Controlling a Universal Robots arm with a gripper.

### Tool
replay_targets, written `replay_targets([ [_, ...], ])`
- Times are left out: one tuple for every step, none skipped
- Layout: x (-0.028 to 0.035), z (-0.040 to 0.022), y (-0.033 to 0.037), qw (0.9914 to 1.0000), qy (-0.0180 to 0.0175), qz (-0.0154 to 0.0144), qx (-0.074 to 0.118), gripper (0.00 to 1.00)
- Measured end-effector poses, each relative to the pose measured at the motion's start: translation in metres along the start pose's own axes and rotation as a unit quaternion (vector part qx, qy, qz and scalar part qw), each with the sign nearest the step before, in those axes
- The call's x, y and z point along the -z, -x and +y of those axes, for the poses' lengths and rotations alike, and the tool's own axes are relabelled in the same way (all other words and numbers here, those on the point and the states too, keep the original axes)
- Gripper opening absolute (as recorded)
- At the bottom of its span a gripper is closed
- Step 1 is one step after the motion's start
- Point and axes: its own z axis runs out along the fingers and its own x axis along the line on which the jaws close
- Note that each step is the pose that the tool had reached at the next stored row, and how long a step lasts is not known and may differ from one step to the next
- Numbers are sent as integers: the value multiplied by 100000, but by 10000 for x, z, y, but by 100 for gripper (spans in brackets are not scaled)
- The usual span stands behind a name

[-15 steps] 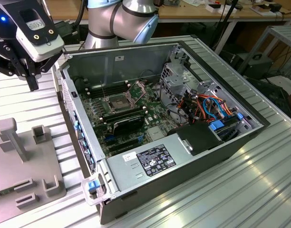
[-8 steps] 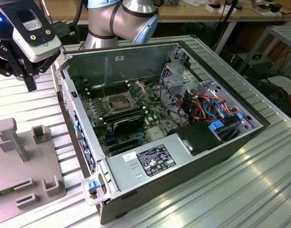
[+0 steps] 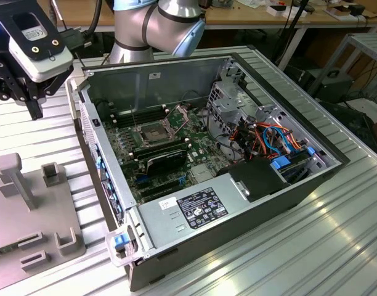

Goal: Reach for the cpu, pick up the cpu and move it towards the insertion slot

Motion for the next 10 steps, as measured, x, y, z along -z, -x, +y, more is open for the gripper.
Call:
replay_targets([
  [-1,0,-4,100000,1,-1,-3,11],
  [-1,-1,-10,100000,-1,-3,-6,11],
  [-1,-1,-15,100000,0,-1,-6,11],
  [-2,-2,-20,100000,3,-3,0,11],
  [-2,-2,-25,100000,2,-5,-1,11],
  [-3,-3,-33,100000,1,-2,-2,11],
  [-3,-3,-36,100000,3,-3,2,11],
  [-3,-3,-39,100000,-1,0,5,11],
  [-3,-3,-40,100000,0,-1,6,11],
  [-3,-3,-42,100000,2,0,0,11],
])
